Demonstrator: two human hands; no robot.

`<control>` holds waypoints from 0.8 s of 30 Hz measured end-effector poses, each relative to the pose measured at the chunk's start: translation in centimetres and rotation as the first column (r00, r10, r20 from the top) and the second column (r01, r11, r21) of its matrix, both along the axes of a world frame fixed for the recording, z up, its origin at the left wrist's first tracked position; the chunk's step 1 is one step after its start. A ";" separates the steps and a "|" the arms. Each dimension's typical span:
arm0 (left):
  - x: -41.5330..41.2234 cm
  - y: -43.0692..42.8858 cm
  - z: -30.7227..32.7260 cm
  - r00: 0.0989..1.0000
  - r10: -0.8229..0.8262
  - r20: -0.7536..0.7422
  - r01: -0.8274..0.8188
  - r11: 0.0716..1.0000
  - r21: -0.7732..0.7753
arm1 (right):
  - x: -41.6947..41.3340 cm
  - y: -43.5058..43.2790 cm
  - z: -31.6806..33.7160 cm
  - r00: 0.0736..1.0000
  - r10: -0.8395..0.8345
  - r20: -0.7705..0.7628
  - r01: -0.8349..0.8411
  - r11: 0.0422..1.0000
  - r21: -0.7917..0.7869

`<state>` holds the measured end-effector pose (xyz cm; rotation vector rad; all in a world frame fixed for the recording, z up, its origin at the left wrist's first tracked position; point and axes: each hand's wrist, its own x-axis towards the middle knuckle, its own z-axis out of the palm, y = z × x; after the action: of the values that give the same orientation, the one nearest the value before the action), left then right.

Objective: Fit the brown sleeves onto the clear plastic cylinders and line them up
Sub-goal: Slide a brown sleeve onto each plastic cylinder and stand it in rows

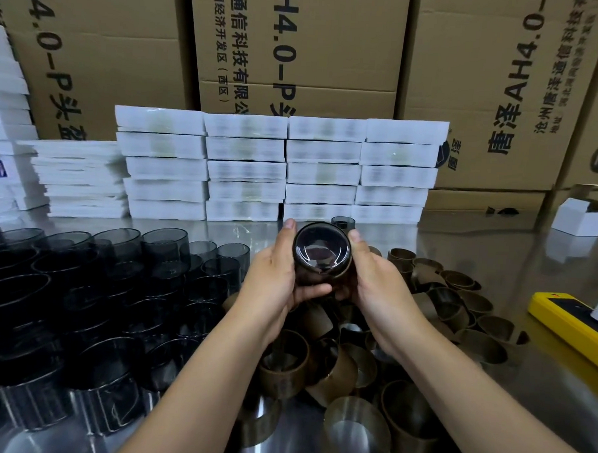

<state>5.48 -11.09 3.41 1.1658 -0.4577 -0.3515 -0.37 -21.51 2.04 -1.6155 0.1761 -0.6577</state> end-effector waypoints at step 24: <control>1.0 1.0 0.5 0.944 0.274 -0.181 -0.280 0.960 -0.004 | 10.2 -5.4 5.2 0.932 -0.203 -0.299 -0.005 0.820 -0.572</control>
<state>6.51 -10.07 3.92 1.1405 -0.1371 -0.2013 9.83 -26.93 7.24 -2.3172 0.3544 -0.5205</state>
